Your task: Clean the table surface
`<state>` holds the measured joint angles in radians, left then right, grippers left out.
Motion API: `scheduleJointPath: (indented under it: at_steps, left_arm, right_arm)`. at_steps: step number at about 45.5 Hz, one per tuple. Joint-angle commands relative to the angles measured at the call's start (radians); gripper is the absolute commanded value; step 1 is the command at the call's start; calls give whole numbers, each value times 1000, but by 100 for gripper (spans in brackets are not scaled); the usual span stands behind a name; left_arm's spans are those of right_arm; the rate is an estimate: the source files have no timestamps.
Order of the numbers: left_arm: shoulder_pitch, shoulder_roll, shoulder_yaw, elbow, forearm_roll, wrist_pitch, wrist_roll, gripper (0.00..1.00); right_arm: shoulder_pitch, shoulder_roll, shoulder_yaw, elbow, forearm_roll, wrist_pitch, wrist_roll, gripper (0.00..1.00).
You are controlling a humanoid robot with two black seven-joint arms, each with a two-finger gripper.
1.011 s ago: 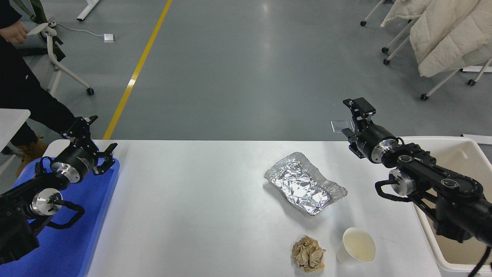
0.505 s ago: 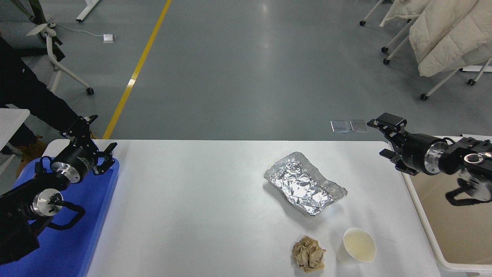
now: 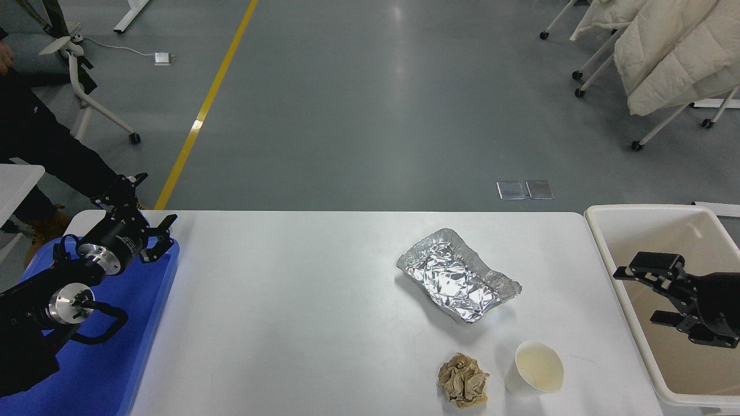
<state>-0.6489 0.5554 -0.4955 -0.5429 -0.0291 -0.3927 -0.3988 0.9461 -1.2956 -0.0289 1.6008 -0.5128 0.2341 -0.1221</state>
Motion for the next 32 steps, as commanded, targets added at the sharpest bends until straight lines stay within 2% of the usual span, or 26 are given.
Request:
scheduleJointPath:
  at_steps: [1, 18, 32]
  left_arm:
    - [0, 0, 0, 0, 0, 0, 0, 100]
    - [0, 0, 0, 0, 0, 0, 0, 100]
    - [0, 0, 0, 0, 0, 0, 0, 100]
  right_arm:
    - [-16, -27, -8, 90, -44, 48, 2, 100]
    - [-79, 48, -9, 85, -251, 41, 2, 100]
    - [-144, 87, -8, 83, -289, 21, 2, 100]
